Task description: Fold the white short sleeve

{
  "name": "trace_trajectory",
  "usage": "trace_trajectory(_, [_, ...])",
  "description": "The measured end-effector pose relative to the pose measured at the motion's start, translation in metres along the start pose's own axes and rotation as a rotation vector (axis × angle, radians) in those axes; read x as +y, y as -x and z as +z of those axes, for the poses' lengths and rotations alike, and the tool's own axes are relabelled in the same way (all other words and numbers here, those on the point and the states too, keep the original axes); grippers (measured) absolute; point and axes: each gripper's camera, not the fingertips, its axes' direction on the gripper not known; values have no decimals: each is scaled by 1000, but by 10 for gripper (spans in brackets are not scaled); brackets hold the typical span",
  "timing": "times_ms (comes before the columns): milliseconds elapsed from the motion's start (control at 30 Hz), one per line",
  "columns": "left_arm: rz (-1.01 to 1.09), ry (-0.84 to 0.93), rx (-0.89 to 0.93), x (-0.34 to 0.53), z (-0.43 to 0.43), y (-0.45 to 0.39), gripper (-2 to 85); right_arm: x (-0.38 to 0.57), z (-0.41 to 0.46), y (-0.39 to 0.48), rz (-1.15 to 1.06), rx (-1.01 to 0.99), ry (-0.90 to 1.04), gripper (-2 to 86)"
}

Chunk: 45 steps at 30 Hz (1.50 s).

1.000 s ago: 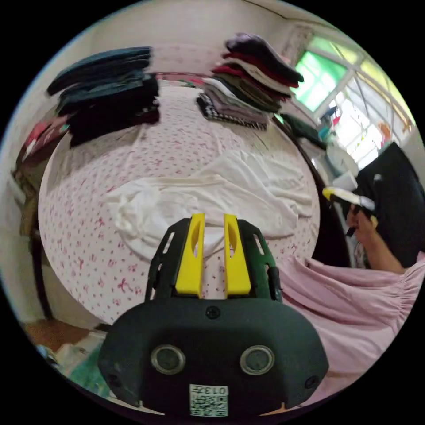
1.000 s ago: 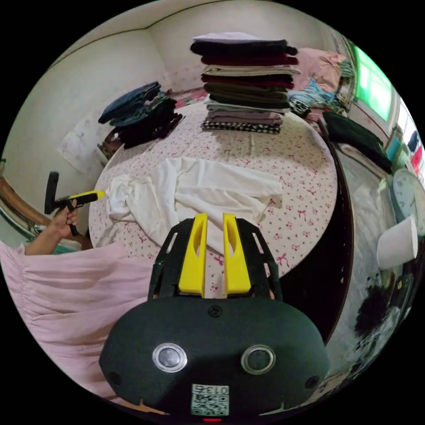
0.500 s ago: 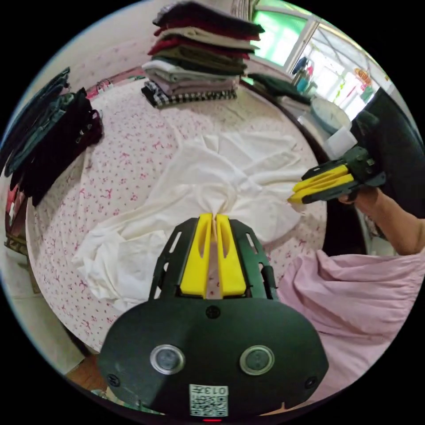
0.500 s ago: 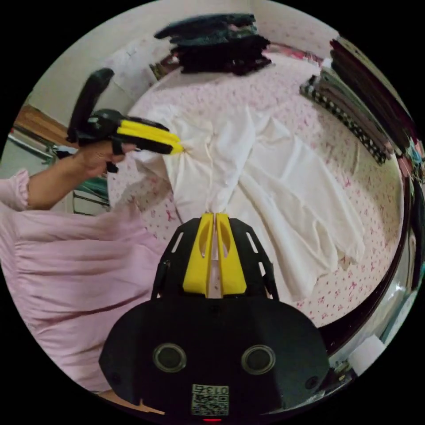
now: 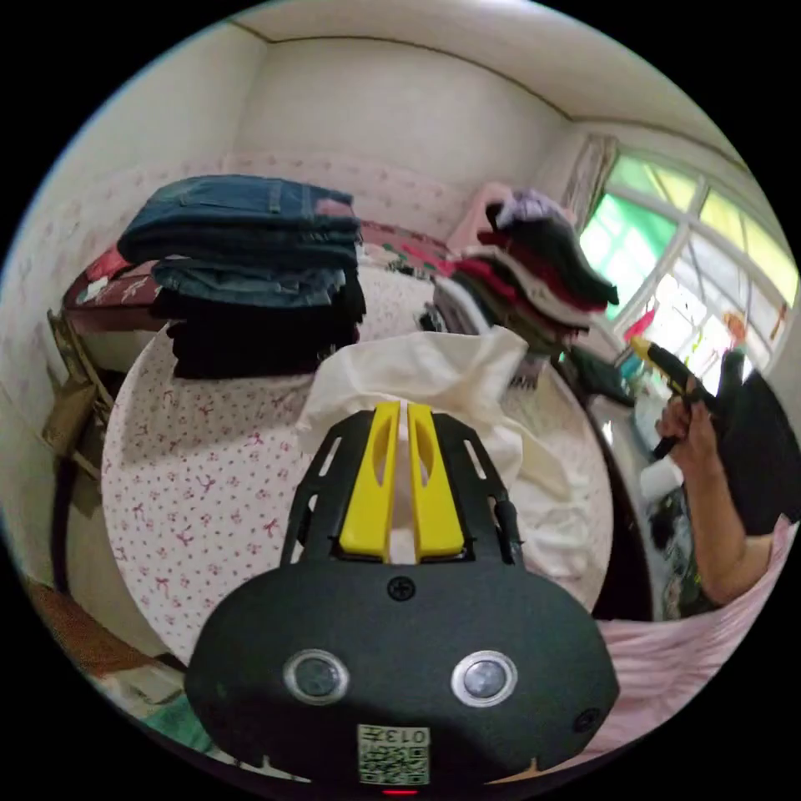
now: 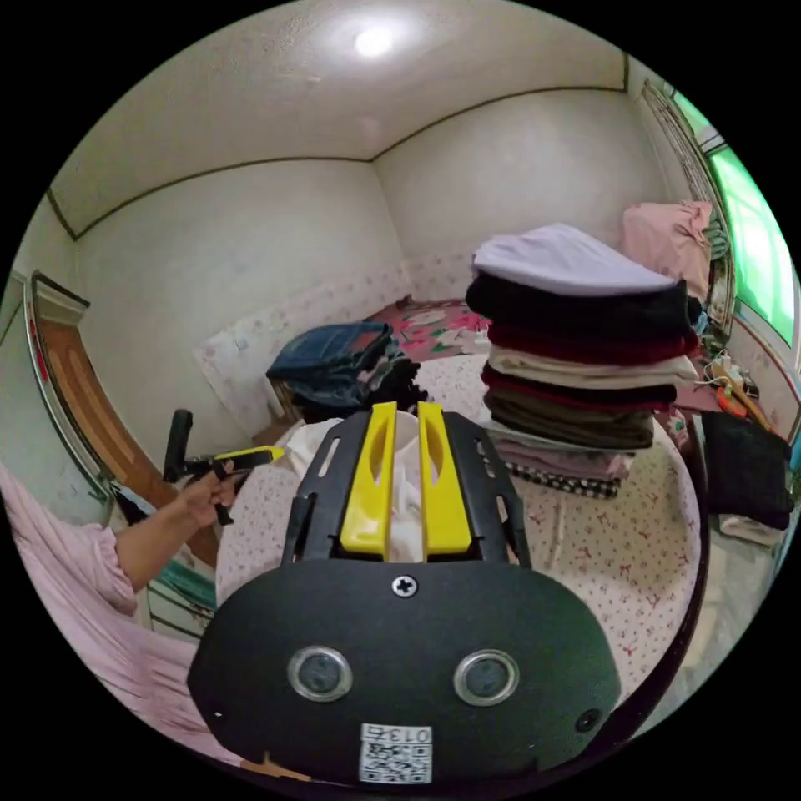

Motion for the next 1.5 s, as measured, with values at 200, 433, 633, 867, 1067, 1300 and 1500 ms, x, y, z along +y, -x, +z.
trace_trajectory(200, [103, 204, 54, 70, 33, 0, 104, 120, 22, -38, 23, 91, 415, 50])
trace_trajectory(433, [205, 389, 114, 93, 78, -29, 124, 219, 35, -42, 48, 234, 736, 78])
trace_trajectory(633, [247, 365, 166, 79, 73, -38, 16, 211, 59, -35, 81, 239, 780, 17])
trace_trajectory(867, [235, -126, 184, 9, -90, -10, 3, 105, -46, -12, -2, 165, 246, 8])
trace_trajectory(1067, [373, -329, -13, 17, -225, 1, 3, 75, -173, -3, -101, -1, -158, 7])
trace_trajectory(1300, [143, 23, 41, 104, -178, 52, 3, 176, -126, -21, 73, 20, 276, 6])
trace_trajectory(1500, [10, 418, 50, 194, -76, 65, 3, 268, -51, -40, 277, 149, 586, 6])
